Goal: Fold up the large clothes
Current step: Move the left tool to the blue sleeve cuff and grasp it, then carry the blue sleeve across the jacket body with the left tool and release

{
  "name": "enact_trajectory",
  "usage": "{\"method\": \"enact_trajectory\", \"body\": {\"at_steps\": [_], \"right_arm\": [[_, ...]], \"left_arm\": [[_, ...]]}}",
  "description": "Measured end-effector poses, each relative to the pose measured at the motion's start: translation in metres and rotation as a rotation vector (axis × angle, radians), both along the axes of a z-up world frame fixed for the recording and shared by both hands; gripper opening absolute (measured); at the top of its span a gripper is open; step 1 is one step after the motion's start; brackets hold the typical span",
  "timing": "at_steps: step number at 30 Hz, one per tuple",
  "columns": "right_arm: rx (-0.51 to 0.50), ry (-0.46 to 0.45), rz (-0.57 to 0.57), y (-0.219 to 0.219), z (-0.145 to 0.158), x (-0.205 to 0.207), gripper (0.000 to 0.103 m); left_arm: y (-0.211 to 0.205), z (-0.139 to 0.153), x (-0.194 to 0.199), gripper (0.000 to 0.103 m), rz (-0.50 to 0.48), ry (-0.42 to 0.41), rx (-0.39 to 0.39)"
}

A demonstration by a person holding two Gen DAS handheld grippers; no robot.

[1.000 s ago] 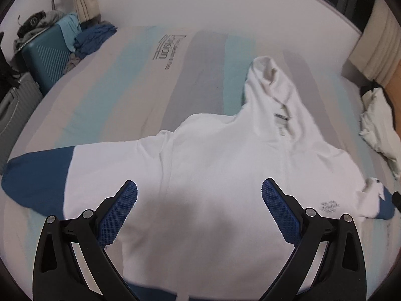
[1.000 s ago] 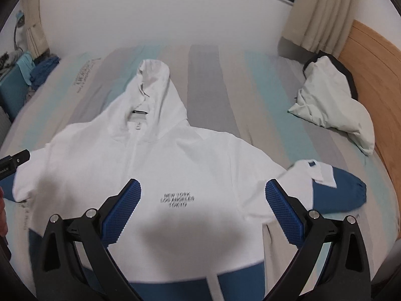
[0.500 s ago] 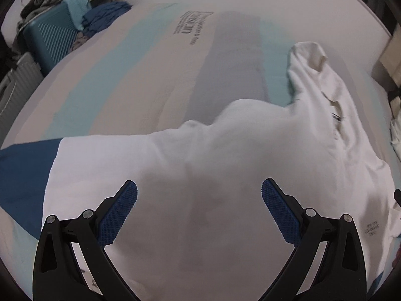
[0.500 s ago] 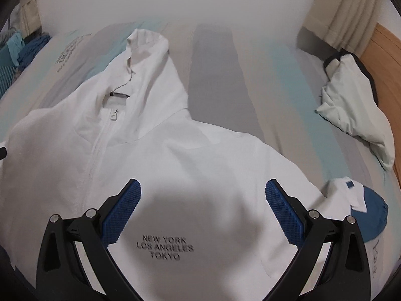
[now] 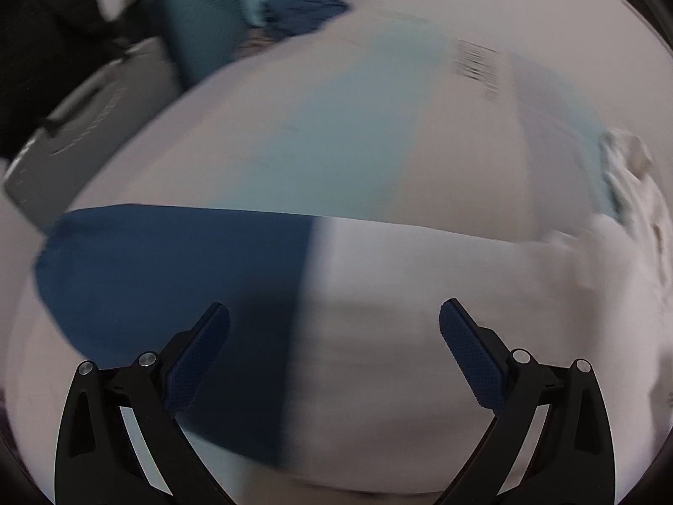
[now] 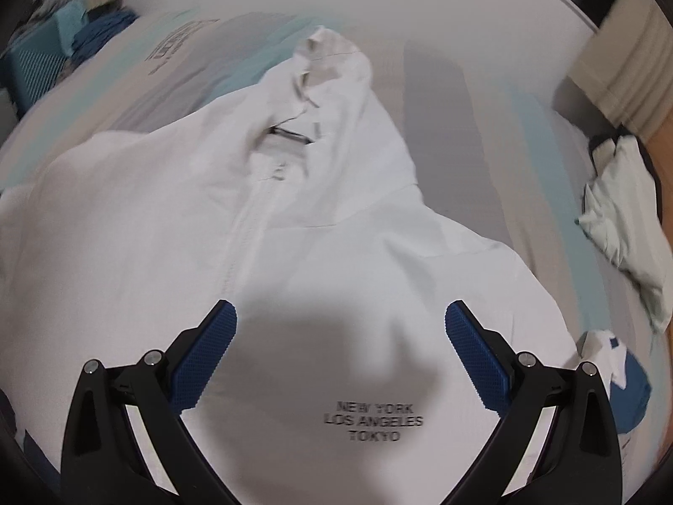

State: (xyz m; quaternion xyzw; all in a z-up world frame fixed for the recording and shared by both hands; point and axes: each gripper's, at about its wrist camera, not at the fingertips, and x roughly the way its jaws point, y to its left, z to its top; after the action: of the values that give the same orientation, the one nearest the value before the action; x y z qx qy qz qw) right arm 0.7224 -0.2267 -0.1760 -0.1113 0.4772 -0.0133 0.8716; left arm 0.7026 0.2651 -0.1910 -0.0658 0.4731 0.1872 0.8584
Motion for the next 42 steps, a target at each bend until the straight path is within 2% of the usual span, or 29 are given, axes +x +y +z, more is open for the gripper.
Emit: {"method": "enact_trajectory", "body": {"at_steps": [3,7,10,15,18,22,23,25,28,31,37,42], "right_arm": [[0.001,0.024,0.017,0.016,-0.002,0.001,0.096],[0.02,0.039,0.029,0.03,-0.003,0.004,0.096],[0.031,0.05,0.029,0.037,-0.004,0.008,0.096],[0.05,0.058,0.03,0.044,-0.002,0.009,0.096],[0.047,0.063,0.042,0.047,-0.002,0.008,0.096],[0.049,0.068,0.043,0.045,-0.003,0.008,0.096],[0.052,0.07,0.039,0.043,-0.004,0.007,0.096],[0.053,0.074,0.034,0.042,-0.005,0.005,0.096],[0.052,0.08,0.031,0.039,-0.008,0.0,0.096],[0.052,0.085,0.028,0.037,-0.011,-0.004,0.096],[0.051,0.094,0.011,0.028,-0.013,-0.008,0.096],[0.053,0.085,-0.001,0.022,-0.006,-0.01,0.096]], "left_arm": [[0.059,0.006,-0.022,0.097,0.065,-0.004,0.047],[0.147,0.014,-0.057,0.097,0.187,-0.007,0.042],[0.209,0.016,-0.081,0.097,0.3,-0.026,0.004],[0.254,0.001,-0.096,0.097,0.344,-0.013,-0.087],[0.267,-0.007,-0.1,0.095,0.349,-0.025,-0.146],[0.267,-0.014,-0.094,0.074,0.333,-0.021,-0.182],[0.268,-0.013,-0.095,0.071,0.332,-0.026,-0.18],[0.273,-0.013,-0.098,0.056,0.347,-0.04,-0.204],[0.277,-0.011,-0.101,0.041,0.351,-0.064,-0.221],[0.27,-0.008,-0.1,0.027,0.329,-0.058,-0.199],[0.258,0.001,-0.086,0.01,0.293,-0.071,-0.181],[0.226,0.026,-0.08,0.007,0.208,-0.108,-0.154]]}}
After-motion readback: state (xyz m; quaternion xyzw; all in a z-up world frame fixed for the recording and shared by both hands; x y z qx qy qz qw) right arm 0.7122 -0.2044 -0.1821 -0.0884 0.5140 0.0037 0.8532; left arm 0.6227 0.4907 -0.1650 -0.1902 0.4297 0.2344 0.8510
